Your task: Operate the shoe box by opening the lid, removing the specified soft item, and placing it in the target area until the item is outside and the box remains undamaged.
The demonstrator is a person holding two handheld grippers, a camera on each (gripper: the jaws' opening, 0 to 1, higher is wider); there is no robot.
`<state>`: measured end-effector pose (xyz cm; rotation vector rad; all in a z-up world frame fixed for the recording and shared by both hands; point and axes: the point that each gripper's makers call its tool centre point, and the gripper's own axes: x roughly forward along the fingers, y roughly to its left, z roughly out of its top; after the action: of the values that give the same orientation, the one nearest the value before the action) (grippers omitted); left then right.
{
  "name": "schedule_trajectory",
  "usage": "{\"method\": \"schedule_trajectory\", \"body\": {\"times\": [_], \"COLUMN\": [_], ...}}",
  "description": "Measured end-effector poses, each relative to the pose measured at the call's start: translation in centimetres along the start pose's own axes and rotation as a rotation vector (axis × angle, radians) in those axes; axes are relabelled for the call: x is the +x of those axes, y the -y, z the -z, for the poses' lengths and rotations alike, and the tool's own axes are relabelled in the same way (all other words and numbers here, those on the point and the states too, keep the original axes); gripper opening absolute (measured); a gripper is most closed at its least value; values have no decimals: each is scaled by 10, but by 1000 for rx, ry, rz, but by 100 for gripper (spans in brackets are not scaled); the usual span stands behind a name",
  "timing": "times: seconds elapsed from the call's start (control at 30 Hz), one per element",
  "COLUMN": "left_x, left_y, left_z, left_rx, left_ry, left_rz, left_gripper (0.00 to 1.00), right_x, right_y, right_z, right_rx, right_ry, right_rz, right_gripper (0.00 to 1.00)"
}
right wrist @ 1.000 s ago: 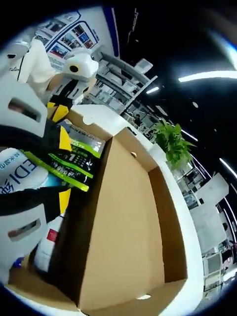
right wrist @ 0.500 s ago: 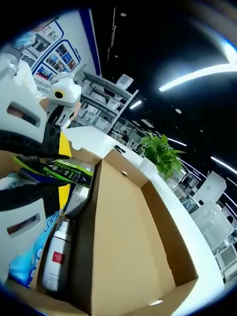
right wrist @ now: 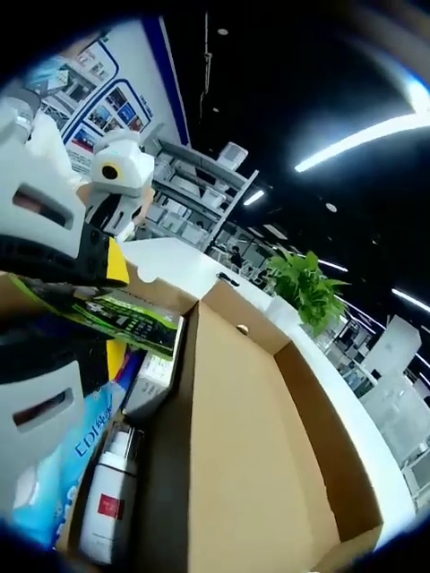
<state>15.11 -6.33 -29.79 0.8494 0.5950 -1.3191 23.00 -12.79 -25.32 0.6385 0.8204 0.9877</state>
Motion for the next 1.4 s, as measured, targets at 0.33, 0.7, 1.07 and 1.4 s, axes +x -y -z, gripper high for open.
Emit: {"method": "schedule_trajectory", "body": {"times": [0.33,0.7,1.07,1.4], "left_x": [0,-1,-1,0], "left_y": [0,-1,-1,0], "left_z": [0,0,-1,0], "left_rx": [3,-31,-20,-19], "left_ry": [-2,-13,0,-4], "left_rz": [-2,4,-4,0], "left_gripper": [6,6,6,6], "right_x": [12,13,18,5], "right_y": [10,9,3,-2], "right_z": [-6,-2,-3,-10], "right_rx": [6,5,3,40], "right_ry": [16,-2,-6,5], "right_rz": [32,35,18,-3], "right_gripper": [15,2,0,0]}}
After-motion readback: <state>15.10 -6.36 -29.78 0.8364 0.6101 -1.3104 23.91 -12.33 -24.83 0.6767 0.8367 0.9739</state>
